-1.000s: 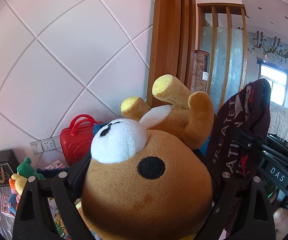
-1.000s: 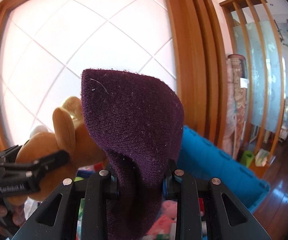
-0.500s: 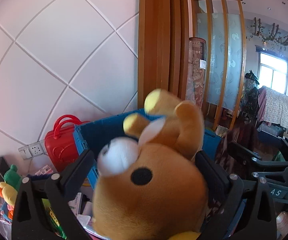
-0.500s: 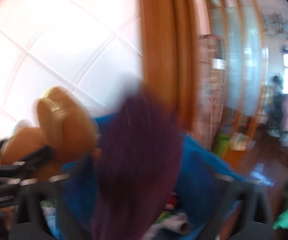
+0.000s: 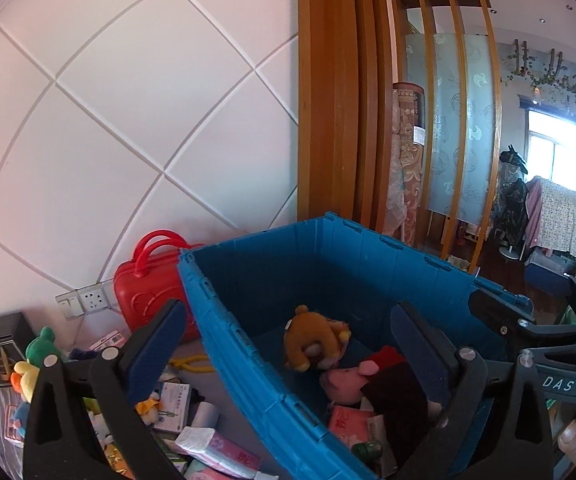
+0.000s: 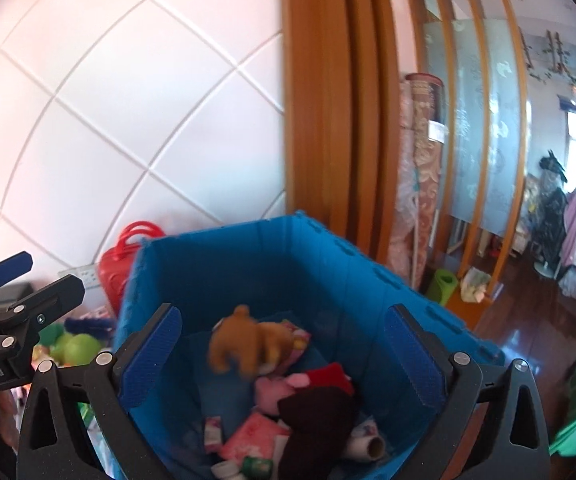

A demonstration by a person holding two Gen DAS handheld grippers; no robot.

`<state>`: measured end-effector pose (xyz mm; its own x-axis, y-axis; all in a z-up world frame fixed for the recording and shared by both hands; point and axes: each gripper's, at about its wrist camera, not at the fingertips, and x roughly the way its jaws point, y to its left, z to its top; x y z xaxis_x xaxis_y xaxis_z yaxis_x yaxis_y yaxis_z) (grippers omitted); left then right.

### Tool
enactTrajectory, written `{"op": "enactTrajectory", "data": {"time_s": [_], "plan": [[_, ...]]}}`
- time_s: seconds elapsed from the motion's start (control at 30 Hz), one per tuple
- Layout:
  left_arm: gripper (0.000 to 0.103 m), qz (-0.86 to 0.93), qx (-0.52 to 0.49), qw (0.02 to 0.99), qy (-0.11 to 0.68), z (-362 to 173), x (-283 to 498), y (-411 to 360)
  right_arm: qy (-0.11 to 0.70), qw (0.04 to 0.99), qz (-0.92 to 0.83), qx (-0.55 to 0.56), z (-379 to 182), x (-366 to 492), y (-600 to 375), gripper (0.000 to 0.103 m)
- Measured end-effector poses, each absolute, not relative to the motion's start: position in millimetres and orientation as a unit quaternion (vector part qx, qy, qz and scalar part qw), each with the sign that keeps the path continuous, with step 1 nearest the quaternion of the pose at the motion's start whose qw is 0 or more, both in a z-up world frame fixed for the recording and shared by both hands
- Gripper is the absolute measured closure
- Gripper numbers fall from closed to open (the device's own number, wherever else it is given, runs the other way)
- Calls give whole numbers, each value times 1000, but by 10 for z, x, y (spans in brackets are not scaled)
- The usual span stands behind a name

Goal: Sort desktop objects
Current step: 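Move both tools back from the blue bin to the pile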

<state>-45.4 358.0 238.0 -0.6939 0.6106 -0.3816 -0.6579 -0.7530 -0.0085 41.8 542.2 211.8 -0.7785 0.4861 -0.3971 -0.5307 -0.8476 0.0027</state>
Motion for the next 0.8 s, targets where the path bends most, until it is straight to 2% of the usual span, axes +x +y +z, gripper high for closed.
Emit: {"op": "enactTrajectory", "data": {"time_s": [0.23, 0.4, 0.8], "plan": [[0, 942, -184, 274, 55, 2096, -477, 2441, 19, 205, 962, -179, 2025, 346, 4580, 0], [0, 958, -197, 199, 54, 1661, -399, 1475, -5, 148, 972, -185, 1737, 278, 3861, 0], [0, 957, -276, 64, 56, 160, 164, -146, -6, 46, 957, -286, 5, 215, 2699, 0]]}}
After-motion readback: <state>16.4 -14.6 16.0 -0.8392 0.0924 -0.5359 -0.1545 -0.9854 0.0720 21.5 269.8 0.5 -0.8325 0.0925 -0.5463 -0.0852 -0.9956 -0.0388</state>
